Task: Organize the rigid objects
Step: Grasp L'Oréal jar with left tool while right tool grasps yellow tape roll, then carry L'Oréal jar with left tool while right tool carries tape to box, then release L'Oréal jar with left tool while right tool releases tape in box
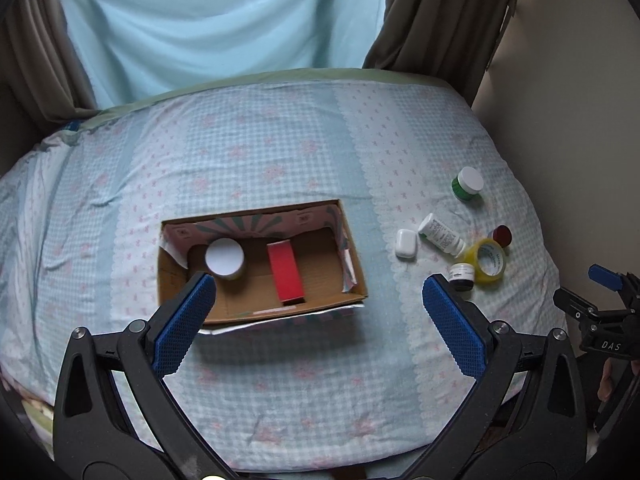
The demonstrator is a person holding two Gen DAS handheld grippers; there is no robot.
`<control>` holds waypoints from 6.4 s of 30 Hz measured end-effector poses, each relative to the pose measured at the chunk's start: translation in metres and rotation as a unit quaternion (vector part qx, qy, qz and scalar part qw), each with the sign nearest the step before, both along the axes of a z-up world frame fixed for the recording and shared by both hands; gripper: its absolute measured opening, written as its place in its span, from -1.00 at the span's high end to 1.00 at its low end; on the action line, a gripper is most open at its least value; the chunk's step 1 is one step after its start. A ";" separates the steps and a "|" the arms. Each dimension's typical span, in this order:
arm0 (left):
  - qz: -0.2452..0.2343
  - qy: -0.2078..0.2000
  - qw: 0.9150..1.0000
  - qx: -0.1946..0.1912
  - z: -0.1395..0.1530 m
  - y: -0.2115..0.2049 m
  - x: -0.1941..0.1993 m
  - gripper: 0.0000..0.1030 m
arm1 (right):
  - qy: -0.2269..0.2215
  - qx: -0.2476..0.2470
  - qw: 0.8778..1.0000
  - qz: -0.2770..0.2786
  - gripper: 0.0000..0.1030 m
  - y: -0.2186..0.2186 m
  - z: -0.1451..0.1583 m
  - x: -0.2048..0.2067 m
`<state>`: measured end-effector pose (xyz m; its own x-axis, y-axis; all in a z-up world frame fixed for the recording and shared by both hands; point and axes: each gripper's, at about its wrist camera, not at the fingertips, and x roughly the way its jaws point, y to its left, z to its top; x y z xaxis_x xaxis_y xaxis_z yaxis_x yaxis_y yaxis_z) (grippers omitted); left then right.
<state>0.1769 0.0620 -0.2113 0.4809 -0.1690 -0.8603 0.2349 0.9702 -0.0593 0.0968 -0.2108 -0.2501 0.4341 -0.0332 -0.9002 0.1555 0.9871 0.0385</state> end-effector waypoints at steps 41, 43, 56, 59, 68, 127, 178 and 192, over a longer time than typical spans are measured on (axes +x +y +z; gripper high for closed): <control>-0.127 0.178 0.975 -0.031 -0.335 -0.293 0.052 -0.97 | -0.031 -0.026 0.985 0.171 -1.00 -0.147 -0.282 0.060; -0.130 0.182 0.974 -0.025 -0.336 -0.298 0.055 -0.96 | -0.033 -0.024 0.983 0.181 -1.00 -0.145 -0.283 0.064; -0.116 0.255 0.957 -0.077 -0.347 -0.300 0.071 -0.32 | -0.031 0.007 0.978 0.205 -0.94 -0.150 -0.292 0.074; -0.128 0.254 0.956 -0.079 -0.343 -0.304 0.069 -0.04 | -0.027 0.010 0.977 0.210 -0.87 -0.148 -0.292 0.074; -0.126 0.246 0.958 -0.076 -0.337 -0.304 0.067 -0.03 | -0.027 0.009 0.978 0.205 -0.87 -0.147 -0.289 0.072; -0.028 0.189 0.972 -0.138 -0.253 -0.176 0.032 -0.04 | -0.058 0.028 0.988 0.138 -0.80 -0.129 -0.213 0.058; -0.053 0.154 0.987 -0.005 -0.123 0.199 0.120 -0.04 | -0.054 0.161 0.984 0.061 -0.80 0.216 -0.033 0.145; -0.088 0.206 0.974 0.037 -0.219 0.174 0.143 -0.04 | 0.019 0.151 0.988 0.023 -0.80 0.220 -0.129 0.169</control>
<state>0.3202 0.2363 -0.4300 0.0617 -0.1486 -0.9870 0.3695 0.9220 -0.1157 0.2654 0.0087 -0.3788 0.3947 0.2578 -0.8819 0.1179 0.9377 0.3268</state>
